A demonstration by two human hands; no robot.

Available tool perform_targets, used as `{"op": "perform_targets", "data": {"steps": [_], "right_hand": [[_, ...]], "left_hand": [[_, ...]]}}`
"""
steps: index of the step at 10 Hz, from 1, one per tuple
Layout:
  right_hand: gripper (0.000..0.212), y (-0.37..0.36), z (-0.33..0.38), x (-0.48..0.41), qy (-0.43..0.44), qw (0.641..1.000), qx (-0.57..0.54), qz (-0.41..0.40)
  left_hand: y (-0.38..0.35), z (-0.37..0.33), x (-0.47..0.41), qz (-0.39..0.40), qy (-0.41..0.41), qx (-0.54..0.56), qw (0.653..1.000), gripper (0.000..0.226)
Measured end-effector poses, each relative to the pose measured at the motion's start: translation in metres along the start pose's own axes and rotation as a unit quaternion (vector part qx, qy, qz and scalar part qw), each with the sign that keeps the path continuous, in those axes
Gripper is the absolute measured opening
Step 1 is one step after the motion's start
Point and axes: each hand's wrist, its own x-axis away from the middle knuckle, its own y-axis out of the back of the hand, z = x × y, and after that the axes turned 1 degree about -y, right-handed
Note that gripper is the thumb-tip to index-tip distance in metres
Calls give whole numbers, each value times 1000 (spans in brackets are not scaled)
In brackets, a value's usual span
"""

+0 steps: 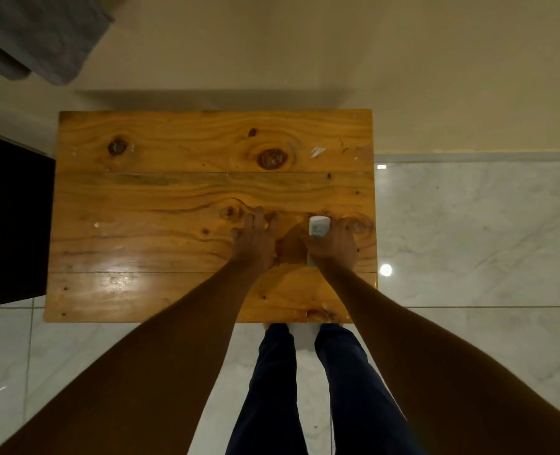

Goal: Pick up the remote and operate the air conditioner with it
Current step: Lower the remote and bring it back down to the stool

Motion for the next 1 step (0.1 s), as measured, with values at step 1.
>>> {"op": "perform_targets", "data": {"steps": [1], "right_hand": [[83, 15, 2, 3, 23, 1000, 12, -10]], "left_hand": [[12, -1, 0, -2, -5, 10, 1000, 93]]}}
